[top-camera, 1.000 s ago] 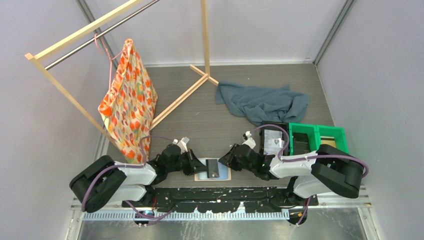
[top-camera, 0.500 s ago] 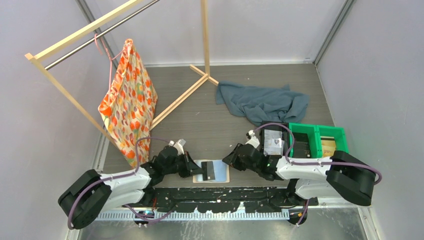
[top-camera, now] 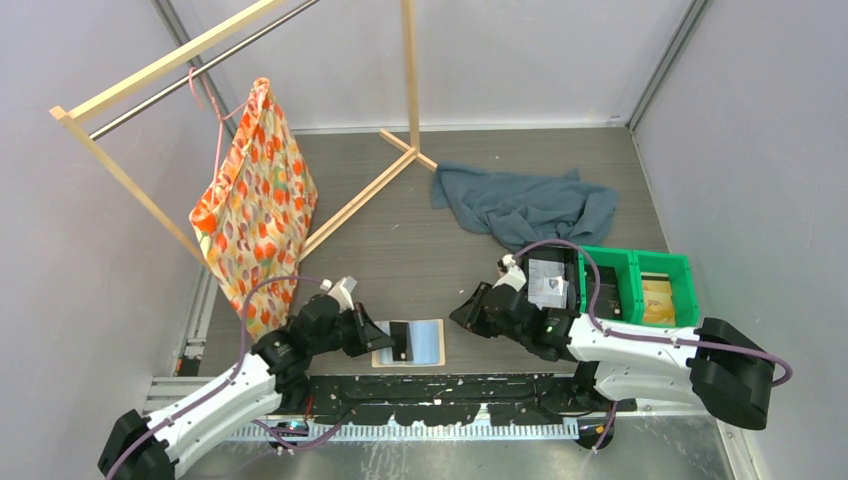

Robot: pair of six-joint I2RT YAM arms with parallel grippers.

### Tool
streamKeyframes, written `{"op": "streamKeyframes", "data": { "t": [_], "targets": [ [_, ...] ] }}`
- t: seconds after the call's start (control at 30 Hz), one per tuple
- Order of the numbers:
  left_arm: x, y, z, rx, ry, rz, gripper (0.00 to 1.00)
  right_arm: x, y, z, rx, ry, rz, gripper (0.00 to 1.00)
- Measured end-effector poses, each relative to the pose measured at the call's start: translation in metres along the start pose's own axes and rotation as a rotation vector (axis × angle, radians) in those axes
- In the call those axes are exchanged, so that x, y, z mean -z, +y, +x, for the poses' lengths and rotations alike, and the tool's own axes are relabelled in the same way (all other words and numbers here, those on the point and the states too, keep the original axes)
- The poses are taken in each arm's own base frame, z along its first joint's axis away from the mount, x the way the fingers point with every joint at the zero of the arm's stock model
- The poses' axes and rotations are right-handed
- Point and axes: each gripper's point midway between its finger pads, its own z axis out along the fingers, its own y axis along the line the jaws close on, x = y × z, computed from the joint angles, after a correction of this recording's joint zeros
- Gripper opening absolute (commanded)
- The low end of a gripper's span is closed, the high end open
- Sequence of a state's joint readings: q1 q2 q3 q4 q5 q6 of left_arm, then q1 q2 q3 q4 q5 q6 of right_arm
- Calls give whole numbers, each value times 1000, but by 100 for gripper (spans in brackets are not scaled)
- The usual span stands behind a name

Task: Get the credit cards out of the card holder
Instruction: Remove the credit card from the card holder.

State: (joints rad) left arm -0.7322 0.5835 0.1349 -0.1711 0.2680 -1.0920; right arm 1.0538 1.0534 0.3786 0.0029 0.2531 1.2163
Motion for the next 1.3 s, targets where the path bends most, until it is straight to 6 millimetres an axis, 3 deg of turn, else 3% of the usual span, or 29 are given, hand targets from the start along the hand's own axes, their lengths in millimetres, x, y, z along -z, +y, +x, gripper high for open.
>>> {"op": "streamKeyframes", "data": {
  "t": [0.33, 0.57, 0.83, 1.03, 1.17, 1.3],
  "targets": [
    [7, 21, 7, 11, 24, -96, 1, -4, -8, 5, 24, 19, 32, 30],
    [14, 17, 0, -17, 8, -127, 1, -13, -11, 14, 30, 52, 46, 30],
    [15, 17, 0, -17, 8, -127, 1, -27, 21, 26, 58, 105, -15, 30],
    [13, 19, 0, -10, 14, -141, 1, -45, 47, 57, 113, 205, -60, 30],
    [11, 20, 0, -7, 17, -144, 0, -57, 46, 76, 132, 260, -51, 29],
    [9, 20, -1, -6, 22, -145, 1, -60, 42, 80, 106, 263, -38, 29]
  ]
}}
